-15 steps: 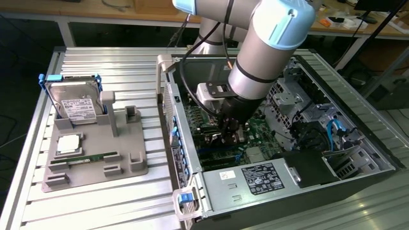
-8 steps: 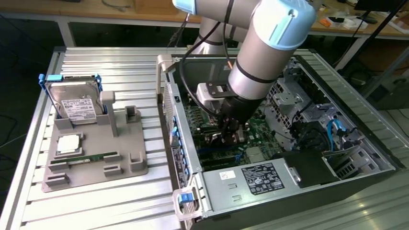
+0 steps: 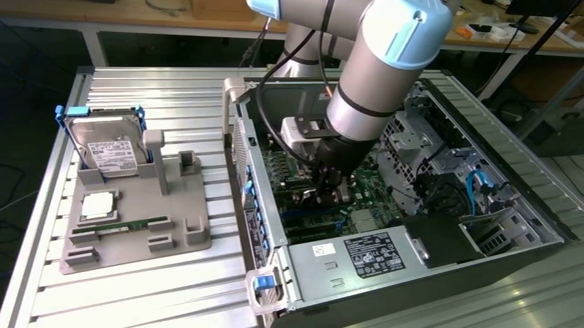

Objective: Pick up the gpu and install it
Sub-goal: 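Insert the gpu into the slot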

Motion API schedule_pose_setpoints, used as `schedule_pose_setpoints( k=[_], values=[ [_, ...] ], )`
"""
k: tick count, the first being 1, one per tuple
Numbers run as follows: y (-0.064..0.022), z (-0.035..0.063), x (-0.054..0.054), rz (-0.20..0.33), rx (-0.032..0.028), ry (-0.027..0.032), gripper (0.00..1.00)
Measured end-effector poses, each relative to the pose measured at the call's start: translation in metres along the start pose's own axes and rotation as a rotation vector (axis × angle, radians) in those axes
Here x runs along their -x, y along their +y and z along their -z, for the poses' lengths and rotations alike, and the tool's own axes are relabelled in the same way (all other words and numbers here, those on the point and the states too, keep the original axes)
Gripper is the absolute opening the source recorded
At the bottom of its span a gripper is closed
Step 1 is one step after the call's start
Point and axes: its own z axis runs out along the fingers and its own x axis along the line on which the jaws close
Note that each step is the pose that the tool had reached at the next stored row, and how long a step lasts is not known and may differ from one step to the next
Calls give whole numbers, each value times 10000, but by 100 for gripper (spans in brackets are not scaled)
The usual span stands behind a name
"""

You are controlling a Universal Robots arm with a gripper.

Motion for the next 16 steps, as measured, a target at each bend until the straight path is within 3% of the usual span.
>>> schedule_pose_setpoints(
  k=[16],
  values=[
    [-12, -14, 35, -172, -8, -13, 27]
  ],
)
